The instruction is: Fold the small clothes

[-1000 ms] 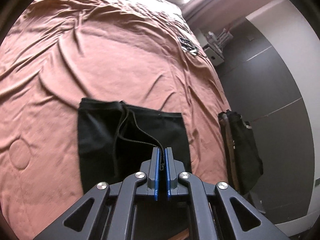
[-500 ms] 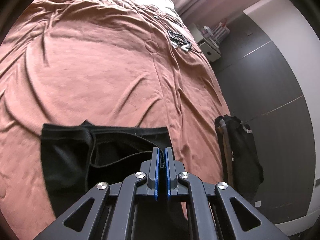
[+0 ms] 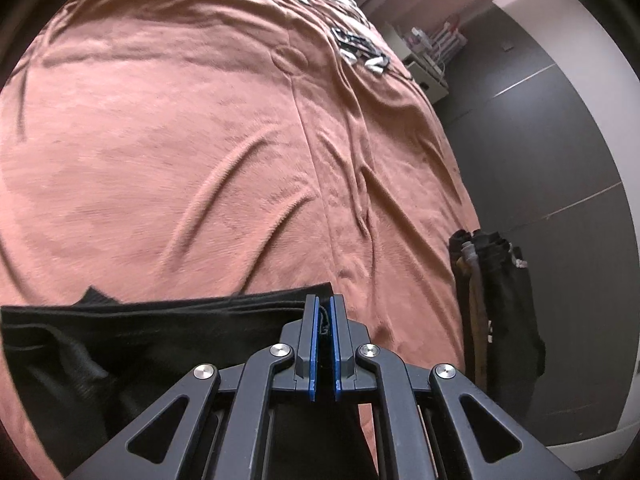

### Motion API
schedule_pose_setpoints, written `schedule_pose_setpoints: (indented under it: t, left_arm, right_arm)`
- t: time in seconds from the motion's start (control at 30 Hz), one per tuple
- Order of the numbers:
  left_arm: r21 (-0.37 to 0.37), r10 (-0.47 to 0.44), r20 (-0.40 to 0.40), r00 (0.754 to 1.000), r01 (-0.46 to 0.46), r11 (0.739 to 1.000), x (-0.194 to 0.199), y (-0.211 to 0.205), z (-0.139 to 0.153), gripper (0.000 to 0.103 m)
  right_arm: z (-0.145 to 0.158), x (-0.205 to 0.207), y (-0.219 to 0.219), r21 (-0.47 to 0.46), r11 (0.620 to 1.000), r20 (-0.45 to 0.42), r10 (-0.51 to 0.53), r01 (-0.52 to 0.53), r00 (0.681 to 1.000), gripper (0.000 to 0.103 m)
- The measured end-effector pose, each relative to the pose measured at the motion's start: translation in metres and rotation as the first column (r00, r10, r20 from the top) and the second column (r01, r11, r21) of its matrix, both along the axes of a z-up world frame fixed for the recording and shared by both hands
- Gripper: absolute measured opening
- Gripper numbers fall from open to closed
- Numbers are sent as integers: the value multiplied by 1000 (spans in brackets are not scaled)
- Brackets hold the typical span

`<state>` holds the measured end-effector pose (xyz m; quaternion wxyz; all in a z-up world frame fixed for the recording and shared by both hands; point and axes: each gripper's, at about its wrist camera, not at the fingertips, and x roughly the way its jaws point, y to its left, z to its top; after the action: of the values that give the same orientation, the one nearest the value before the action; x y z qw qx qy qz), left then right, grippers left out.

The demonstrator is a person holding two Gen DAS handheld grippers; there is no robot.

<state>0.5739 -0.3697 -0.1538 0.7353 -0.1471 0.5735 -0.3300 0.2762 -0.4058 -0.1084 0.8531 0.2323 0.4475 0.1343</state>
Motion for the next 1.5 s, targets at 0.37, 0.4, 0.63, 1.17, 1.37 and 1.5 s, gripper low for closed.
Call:
schedule_pose_setpoints:
  t: [0.37, 0.4, 0.63, 1.17, 1.37, 1.5]
  left_arm:
    - [7, -2, 25, 1000, 2, 1000, 7, -13, 1, 41]
    - [15, 11, 35, 999, -12, 1000, 7, -9, 2, 44]
    - [104, 76, 87, 993, -85, 991, 3, 60, 10, 51]
    - [260, 217, 141, 966, -247, 933, 0, 179, -14, 56]
    - [271, 167, 133, 977, -198, 942, -2, 171, -31, 53]
    - [250, 132, 109, 985, -155, 956, 2, 158, -41, 26]
  right_arm:
    - [-4, 1, -4, 27, 999, -14, -18, 19, 1000, 8]
    - [-4, 2, -4, 25, 1000, -15, -18, 19, 1000, 8]
    - [-4, 3, -1, 18, 1000, -18, -18, 18, 1000, 8]
    - [20, -8, 3, -39, 997, 11, -59, 59, 998, 41]
    - [29, -10, 5, -85, 994, 20, -64, 66, 998, 42]
    - [36, -7, 20, -170, 985, 40, -31, 38, 999, 58]
